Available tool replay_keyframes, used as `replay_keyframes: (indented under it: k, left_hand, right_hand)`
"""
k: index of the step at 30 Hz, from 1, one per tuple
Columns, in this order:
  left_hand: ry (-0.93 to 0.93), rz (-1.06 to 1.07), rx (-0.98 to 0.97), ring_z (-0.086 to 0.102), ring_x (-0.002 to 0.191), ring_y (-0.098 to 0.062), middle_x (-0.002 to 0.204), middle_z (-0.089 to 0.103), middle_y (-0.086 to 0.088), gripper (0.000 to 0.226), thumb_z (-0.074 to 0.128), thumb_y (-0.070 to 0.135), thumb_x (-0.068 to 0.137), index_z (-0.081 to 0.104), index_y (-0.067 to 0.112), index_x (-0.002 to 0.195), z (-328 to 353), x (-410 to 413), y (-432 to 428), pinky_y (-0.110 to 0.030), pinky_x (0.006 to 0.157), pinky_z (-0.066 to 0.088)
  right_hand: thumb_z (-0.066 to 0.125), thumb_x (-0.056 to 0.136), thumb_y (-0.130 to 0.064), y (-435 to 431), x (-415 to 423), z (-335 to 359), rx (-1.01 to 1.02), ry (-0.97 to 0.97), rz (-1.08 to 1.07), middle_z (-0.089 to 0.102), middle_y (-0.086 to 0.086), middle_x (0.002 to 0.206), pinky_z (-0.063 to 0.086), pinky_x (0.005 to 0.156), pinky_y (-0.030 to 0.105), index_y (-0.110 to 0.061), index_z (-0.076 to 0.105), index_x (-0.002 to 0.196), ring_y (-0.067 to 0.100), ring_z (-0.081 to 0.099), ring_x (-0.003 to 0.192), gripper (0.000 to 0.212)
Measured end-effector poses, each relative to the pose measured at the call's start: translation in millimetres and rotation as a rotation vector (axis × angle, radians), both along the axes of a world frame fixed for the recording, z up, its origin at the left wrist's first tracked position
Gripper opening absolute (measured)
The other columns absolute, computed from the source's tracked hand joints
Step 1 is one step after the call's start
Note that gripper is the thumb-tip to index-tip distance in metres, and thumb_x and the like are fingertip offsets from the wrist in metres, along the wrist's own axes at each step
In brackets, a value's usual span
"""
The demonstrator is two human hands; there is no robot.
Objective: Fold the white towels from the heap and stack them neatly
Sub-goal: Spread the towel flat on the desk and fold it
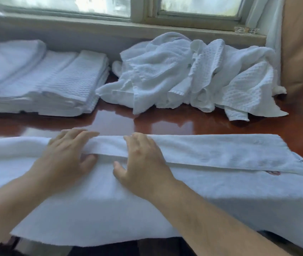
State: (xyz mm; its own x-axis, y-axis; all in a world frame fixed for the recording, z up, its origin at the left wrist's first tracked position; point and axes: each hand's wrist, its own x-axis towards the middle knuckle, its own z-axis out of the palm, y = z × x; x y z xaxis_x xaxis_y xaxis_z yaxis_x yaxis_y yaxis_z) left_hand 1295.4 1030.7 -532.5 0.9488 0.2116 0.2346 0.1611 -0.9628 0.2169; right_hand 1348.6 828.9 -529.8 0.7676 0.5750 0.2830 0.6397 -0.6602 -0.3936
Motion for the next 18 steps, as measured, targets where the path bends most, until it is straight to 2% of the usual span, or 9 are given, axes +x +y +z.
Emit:
replay_keyframes:
  k: [3,7,10,12,18]
  left_hand:
    - [0.011,0.125,-0.047,0.038,0.136,-0.022,0.144,0.05,0.002,0.054,0.059,0.033,0.086,0.05,0.032,0.14,-1,-14,30,-0.039,0.115,0.024]
    - [-0.034,0.251,-0.075,0.038,0.136,-0.021,0.143,0.052,0.003,0.051,0.052,0.035,0.089,0.05,0.031,0.14,-8,-19,54,-0.038,0.116,0.021]
    - [-0.068,0.236,-0.063,0.044,0.129,-0.021,0.135,0.057,0.005,0.056,0.039,0.042,0.08,0.056,0.03,0.133,-7,-7,57,-0.037,0.112,0.023]
    - [-0.109,0.189,-0.039,0.048,0.123,-0.023,0.129,0.061,0.004,0.055,0.039,0.04,0.078,0.062,0.027,0.127,-5,6,57,-0.037,0.109,0.027]
    - [-0.165,0.142,-0.009,0.054,0.113,-0.023,0.117,0.067,0.003,0.046,0.044,0.037,0.08,0.068,0.024,0.117,0,53,73,-0.035,0.106,0.029]
  right_hand:
    - [0.055,0.088,-0.043,39,6,-2,-0.113,-0.054,0.002,0.048,0.003,0.13,0.029,0.109,0.037,-0.017,0.05,0.134,0.026,0.042,0.124,0.053]
    - [0.051,0.089,-0.045,52,18,-9,-0.117,-0.08,0.022,0.055,0.0,0.122,0.026,0.105,0.035,-0.021,0.059,0.125,0.024,0.046,0.118,0.044]
    - [0.054,0.09,-0.043,52,33,-11,-0.102,-0.067,0.016,0.056,0.001,0.13,0.024,0.107,0.035,-0.022,0.06,0.128,0.025,0.045,0.123,0.044]
    - [0.052,0.092,-0.044,54,44,-9,-0.119,-0.068,0.016,0.055,0.0,0.13,0.025,0.107,0.035,-0.023,0.059,0.13,0.024,0.045,0.124,0.044]
    - [0.048,0.092,-0.04,66,80,-2,-0.114,-0.087,-0.01,0.057,-0.005,0.113,0.032,0.099,0.034,-0.024,0.063,0.12,0.022,0.048,0.112,0.035]
